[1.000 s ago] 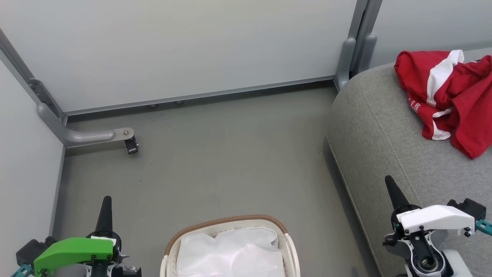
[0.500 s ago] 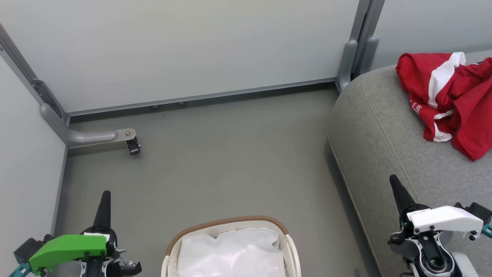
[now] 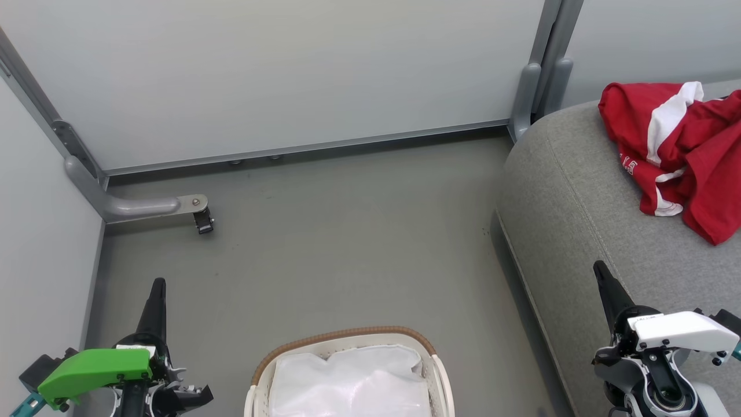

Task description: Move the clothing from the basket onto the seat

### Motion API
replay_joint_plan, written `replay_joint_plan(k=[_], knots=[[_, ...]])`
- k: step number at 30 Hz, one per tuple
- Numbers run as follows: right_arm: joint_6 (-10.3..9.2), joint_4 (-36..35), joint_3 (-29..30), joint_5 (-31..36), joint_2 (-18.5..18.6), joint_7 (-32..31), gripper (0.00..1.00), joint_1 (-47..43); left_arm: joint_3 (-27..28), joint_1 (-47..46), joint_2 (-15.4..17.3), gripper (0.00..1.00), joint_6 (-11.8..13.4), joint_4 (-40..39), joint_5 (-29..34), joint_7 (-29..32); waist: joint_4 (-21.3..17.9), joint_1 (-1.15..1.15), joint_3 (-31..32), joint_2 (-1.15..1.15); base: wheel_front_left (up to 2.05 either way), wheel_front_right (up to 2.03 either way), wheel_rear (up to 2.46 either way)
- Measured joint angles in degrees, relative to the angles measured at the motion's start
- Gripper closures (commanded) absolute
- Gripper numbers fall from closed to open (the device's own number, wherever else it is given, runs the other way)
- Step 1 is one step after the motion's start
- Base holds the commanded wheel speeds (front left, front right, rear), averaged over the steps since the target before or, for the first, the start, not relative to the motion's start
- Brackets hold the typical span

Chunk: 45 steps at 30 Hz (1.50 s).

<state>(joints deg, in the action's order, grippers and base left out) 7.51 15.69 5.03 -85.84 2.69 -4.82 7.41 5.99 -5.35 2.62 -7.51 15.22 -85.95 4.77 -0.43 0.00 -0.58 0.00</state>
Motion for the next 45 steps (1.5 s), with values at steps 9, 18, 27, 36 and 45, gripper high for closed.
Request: replay_joint_plan(k=[9, 18, 27, 36, 45], knots=[[0.00, -0.88, 0.79, -3.28, 0.01, -0.80, 1.00, -0.58, 0.25, -0.09, 0.02, 1.00, 0.00, -0.55, -3.31, 1.01, 0.22, 0.00, 0.20, 0.00, 0.00, 0.00, 0.00], [0.00, -1.66, 1.55, -6.44, 0.02, -1.74, 1.00, -0.91, 0.48, -0.37, 0.04, 1.00, 0.00, -1.23, -6.35, 1.76, 0.43, 0.00, 0.41, 0.00, 0.00, 0.00, 0.00], [0.00, -1.71, 1.57, -6.46, 0.02, -1.74, 1.00, -0.92, 0.49, -0.53, 0.05, 1.00, 0.00, -1.24, -6.36, 1.78, 0.43, 0.00, 0.41, 0.00, 0.00, 0.00, 0.00], [0.00, -1.71, 1.57, -6.46, 0.02, -1.74, 1.00, -0.92, 0.51, -0.53, 0.05, 1.00, 0.00, -1.24, -6.36, 1.78, 0.43, 0.00, 0.41, 0.00, 0.00, 0.00, 0.00], [-0.01, -1.71, 1.57, -6.46, 0.02, -1.74, 1.00, -0.92, 0.51, -0.54, 0.05, 1.00, 0.00, -1.24, -6.36, 1.78, 0.43, 0.00, 0.41, 0.00, 0.00, 0.00, 0.00]])
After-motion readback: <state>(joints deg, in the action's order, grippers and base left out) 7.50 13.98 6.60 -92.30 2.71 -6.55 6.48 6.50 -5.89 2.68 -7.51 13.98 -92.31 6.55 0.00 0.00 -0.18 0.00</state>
